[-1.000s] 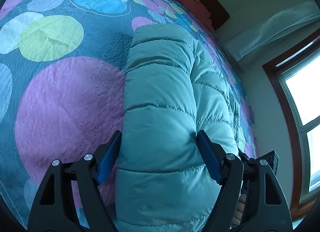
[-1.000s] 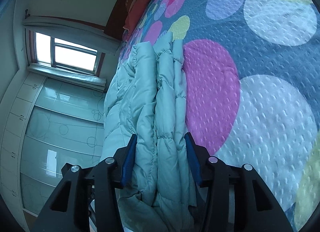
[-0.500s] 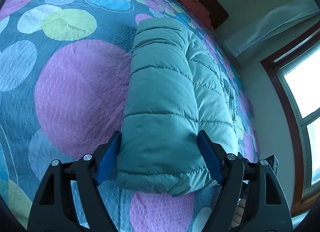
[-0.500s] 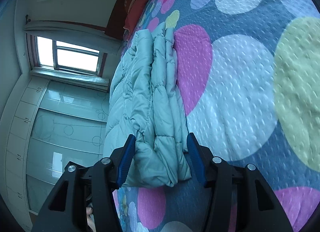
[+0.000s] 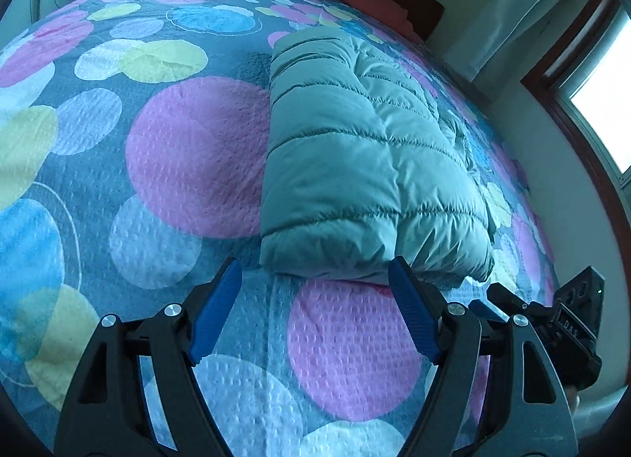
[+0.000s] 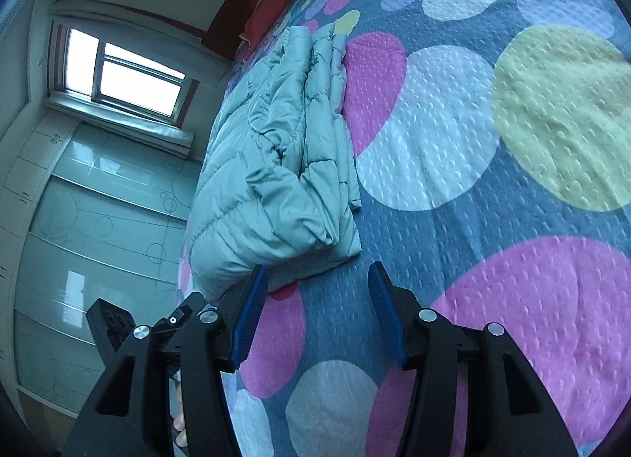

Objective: Fold large clothes

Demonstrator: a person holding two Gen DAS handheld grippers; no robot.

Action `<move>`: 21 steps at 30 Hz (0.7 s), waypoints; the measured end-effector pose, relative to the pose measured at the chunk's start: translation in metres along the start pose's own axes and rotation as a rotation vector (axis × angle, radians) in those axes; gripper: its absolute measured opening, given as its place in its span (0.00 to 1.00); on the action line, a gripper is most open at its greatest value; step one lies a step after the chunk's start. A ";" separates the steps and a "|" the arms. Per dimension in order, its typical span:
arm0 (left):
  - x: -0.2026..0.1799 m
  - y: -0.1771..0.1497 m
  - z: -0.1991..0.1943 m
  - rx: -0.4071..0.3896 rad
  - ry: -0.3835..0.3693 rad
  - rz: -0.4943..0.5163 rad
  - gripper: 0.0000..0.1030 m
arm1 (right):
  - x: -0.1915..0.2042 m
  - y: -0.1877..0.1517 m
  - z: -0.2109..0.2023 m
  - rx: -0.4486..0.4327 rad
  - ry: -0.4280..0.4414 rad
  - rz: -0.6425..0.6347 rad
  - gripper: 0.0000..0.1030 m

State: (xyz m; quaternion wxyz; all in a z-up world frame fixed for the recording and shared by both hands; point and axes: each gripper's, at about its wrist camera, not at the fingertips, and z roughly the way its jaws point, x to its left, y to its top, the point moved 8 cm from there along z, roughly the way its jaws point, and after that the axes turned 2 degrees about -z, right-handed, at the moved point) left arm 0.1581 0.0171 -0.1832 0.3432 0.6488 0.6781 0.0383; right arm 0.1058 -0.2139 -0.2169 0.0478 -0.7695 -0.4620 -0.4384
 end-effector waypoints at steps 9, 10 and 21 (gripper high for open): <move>-0.004 -0.009 -0.043 -0.118 0.198 0.142 0.82 | 0.034 -0.011 -0.021 -0.108 -0.294 -0.242 0.63; -0.005 -0.009 -0.047 -0.129 0.213 0.155 0.84 | 0.041 -0.010 -0.023 -0.126 -0.324 -0.274 0.63; -0.016 0.002 -0.092 -0.263 0.316 0.195 0.93 | 0.095 -0.012 -0.040 -0.247 -0.491 -0.488 0.68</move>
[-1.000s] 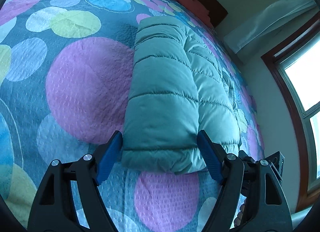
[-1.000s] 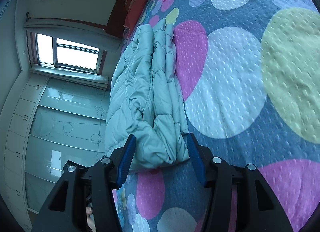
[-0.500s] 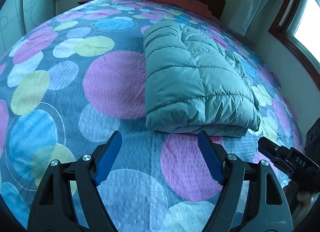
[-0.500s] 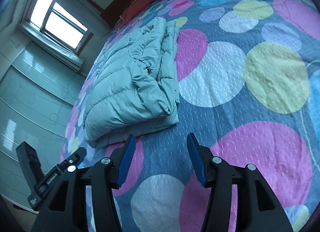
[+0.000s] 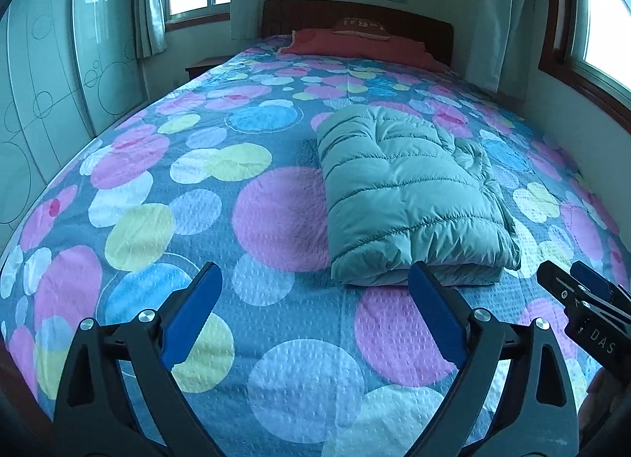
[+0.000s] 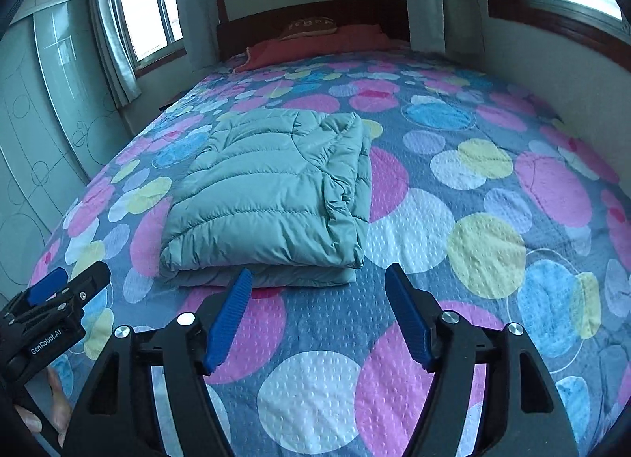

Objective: Fold large clothes

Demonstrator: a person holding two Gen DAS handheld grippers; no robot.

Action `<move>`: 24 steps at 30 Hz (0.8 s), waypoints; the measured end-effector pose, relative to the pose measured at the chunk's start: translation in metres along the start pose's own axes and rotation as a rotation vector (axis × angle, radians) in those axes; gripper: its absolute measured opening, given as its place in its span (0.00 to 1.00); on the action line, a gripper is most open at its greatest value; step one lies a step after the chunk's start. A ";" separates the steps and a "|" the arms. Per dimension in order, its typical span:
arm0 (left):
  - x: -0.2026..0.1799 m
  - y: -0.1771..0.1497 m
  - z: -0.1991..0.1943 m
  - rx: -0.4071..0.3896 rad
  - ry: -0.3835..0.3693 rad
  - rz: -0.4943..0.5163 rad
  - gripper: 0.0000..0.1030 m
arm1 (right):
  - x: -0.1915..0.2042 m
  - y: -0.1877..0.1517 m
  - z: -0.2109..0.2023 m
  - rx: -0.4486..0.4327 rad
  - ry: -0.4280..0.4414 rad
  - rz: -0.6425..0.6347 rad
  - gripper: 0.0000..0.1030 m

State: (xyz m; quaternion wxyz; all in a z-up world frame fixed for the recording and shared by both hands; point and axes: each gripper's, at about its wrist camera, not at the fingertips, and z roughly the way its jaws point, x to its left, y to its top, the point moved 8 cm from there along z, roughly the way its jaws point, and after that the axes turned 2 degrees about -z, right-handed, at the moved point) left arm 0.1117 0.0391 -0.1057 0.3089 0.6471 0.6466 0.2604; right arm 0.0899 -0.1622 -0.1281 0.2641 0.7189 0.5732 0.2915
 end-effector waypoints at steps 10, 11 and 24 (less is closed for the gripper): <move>0.001 0.004 -0.012 -0.032 0.019 -0.006 0.93 | 0.015 0.005 -0.016 -0.048 -0.020 -0.042 0.72; 0.000 0.005 -0.013 -0.036 0.019 -0.002 0.93 | 0.015 0.005 -0.016 -0.049 -0.022 -0.042 0.72; -0.011 0.005 -0.019 -0.048 0.018 0.022 0.93 | 0.014 0.005 -0.018 -0.055 -0.029 -0.037 0.72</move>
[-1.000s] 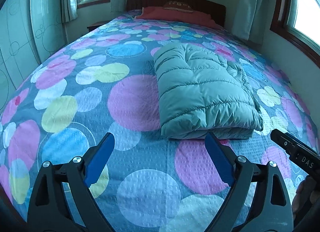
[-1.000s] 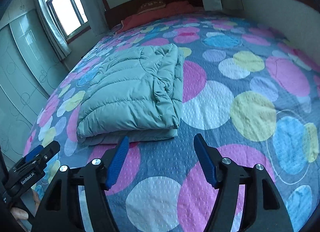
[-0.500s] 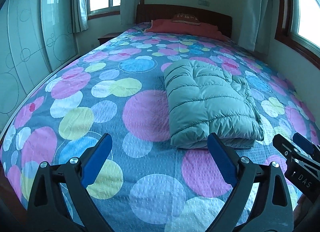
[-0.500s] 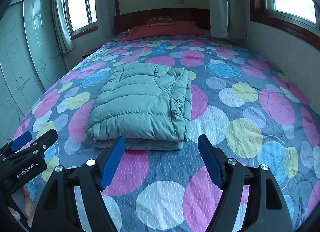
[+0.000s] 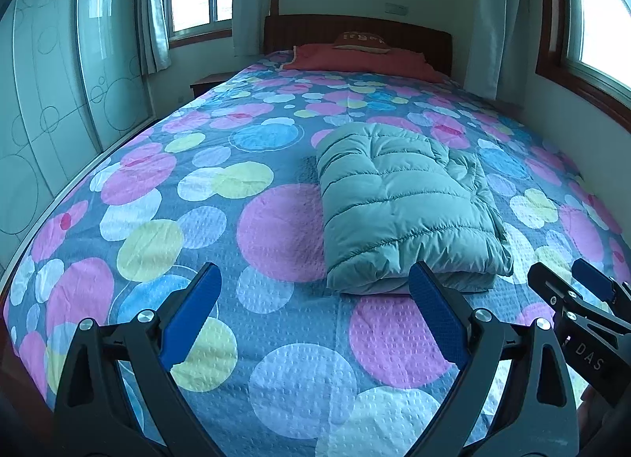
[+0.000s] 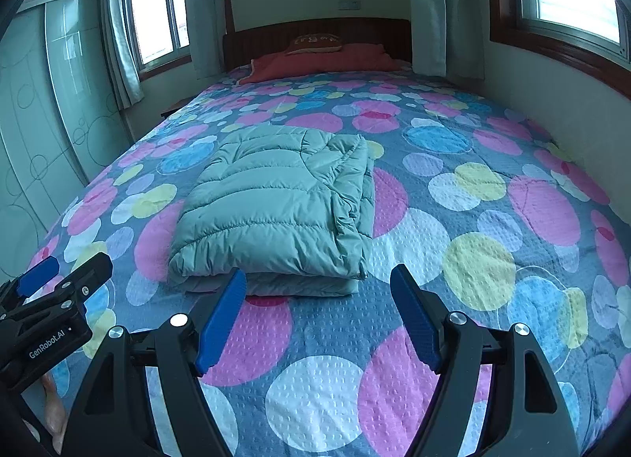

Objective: Fold large clothes

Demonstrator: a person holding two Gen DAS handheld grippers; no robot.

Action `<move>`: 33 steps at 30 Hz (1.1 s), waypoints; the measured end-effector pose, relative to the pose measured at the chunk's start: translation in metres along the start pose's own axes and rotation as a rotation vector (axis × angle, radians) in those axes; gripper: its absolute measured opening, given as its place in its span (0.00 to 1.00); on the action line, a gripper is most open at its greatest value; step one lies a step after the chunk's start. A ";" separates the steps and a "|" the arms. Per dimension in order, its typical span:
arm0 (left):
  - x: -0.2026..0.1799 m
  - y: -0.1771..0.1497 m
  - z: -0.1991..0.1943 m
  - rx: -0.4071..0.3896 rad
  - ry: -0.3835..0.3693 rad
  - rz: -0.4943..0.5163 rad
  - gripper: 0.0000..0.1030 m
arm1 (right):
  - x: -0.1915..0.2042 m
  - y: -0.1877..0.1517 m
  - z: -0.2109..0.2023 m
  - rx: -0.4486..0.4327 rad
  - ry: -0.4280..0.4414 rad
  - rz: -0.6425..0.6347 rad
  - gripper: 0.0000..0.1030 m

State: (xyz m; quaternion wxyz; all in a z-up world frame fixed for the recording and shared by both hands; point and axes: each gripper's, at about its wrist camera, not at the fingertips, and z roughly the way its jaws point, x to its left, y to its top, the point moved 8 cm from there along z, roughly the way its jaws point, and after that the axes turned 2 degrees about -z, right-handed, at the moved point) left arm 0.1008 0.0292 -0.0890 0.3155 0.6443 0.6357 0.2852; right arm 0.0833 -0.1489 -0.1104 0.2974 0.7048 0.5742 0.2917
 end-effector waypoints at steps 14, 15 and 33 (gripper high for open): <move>-0.010 0.003 -0.004 -0.003 0.012 0.013 0.93 | -0.003 0.004 -0.005 -0.014 -0.003 0.009 0.72; -0.010 0.003 -0.005 -0.001 0.010 0.012 0.93 | -0.002 0.004 -0.005 -0.013 -0.003 0.007 0.72; -0.011 0.007 -0.009 -0.013 0.008 0.007 0.93 | -0.002 0.006 -0.010 -0.025 -0.009 -0.001 0.72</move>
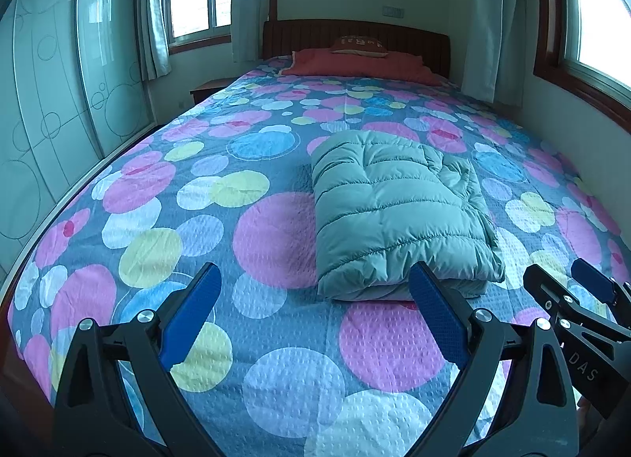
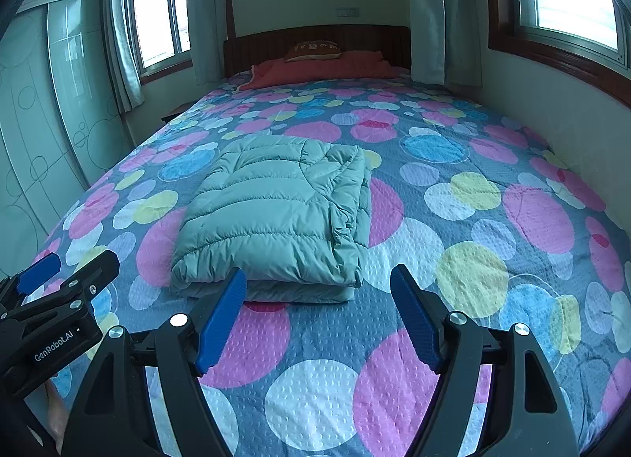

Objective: Fold large clothes

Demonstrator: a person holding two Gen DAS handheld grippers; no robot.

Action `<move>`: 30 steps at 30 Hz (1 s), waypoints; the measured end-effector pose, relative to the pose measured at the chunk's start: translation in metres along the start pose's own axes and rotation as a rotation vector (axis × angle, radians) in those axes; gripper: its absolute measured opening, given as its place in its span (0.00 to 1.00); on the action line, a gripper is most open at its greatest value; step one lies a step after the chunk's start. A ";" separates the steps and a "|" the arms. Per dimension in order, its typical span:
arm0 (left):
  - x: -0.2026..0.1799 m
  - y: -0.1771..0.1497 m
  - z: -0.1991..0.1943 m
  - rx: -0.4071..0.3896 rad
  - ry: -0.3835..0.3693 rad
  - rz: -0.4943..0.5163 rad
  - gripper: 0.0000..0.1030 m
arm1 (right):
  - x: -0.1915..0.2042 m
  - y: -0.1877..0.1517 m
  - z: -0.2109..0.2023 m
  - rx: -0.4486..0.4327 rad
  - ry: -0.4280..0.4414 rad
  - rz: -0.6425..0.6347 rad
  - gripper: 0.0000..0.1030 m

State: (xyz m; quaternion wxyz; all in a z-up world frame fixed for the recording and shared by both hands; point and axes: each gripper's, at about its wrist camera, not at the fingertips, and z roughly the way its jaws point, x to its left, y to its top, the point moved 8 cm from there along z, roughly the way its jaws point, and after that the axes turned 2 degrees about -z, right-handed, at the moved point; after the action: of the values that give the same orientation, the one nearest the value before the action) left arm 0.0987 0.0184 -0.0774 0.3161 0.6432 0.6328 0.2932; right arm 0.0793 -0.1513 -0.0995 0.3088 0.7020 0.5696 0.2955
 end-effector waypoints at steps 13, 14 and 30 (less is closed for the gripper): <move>-0.002 0.002 -0.001 -0.008 -0.004 0.010 0.93 | -0.001 0.000 0.000 -0.002 -0.001 0.000 0.72; -0.002 0.002 -0.002 -0.012 -0.002 0.009 0.93 | -0.001 0.000 0.000 -0.002 -0.001 0.000 0.72; 0.002 0.001 -0.001 -0.018 0.020 -0.003 0.98 | -0.003 -0.002 0.001 0.003 -0.003 0.001 0.72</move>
State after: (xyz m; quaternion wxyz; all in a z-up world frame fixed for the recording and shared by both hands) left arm 0.0986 0.0206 -0.0763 0.3162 0.6364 0.6343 0.3046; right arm 0.0782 -0.1537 -0.1017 0.3083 0.7031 0.5695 0.2937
